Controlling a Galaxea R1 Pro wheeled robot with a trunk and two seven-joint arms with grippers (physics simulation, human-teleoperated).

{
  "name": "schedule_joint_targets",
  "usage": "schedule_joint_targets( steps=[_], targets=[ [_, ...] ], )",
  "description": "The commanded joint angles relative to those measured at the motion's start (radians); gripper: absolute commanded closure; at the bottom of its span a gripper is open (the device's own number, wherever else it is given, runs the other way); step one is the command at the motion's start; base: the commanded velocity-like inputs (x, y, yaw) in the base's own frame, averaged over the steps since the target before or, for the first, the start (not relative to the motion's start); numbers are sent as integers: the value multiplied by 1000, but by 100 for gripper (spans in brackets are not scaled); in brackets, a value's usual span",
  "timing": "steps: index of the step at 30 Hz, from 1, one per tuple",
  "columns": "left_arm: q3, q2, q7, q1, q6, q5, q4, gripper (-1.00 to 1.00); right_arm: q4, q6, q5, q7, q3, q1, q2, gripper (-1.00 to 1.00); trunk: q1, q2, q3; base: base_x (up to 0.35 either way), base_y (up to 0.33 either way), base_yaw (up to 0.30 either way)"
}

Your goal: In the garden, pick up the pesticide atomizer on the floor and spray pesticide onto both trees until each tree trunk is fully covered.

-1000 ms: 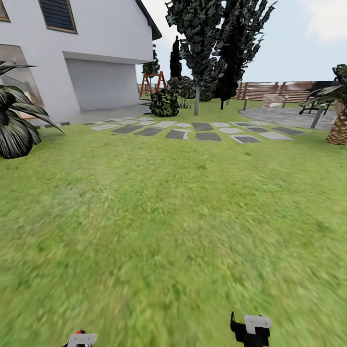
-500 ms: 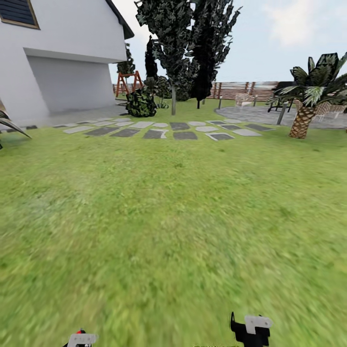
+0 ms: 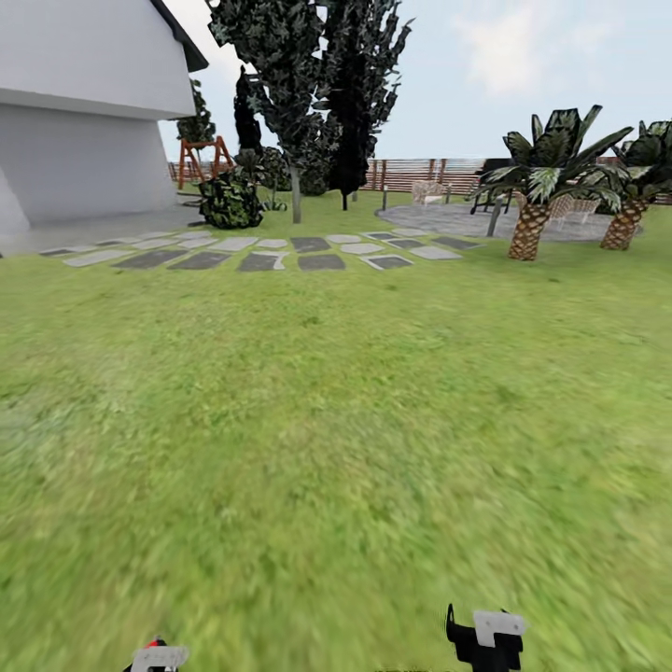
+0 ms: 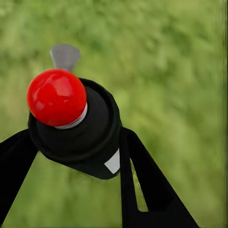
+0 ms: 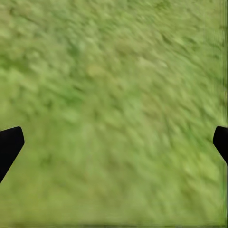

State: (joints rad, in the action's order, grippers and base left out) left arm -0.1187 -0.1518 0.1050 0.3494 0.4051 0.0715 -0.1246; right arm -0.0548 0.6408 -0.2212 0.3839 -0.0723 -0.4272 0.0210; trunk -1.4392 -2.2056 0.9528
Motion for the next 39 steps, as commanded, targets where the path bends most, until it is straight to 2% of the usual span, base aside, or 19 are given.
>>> schedule_joint_targets(
  steps=[1,5,8,11,28,39],
  targets=[
    [-9,0,5,0,3,7,0,100,1,2,-10,5,-7,-1,1,-100,0,0,1,0,0,-268],
    [-12,-4,3,0,2,3,0,100,1,2,-10,5,-7,-1,1,-100,0,0,1,0,0,-268],
    [-12,-9,5,-1,4,-73,0,100,1,2,-10,5,-7,-1,1,-100,0,0,1,0,0,-268],
    [-11,-11,6,-2,6,-102,0,100,1,2,-10,5,-7,-1,1,-100,0,0,1,0,0,-268],
    [-7,-9,8,-3,8,-96,0,100,1,2,-10,5,-7,-1,1,-100,0,0,1,3,-2,-268],
    [-7,-9,8,-3,8,-96,0,100,1,2,-10,5,-7,-1,1,-100,0,0,1,150,-198,-268]
  ],
)
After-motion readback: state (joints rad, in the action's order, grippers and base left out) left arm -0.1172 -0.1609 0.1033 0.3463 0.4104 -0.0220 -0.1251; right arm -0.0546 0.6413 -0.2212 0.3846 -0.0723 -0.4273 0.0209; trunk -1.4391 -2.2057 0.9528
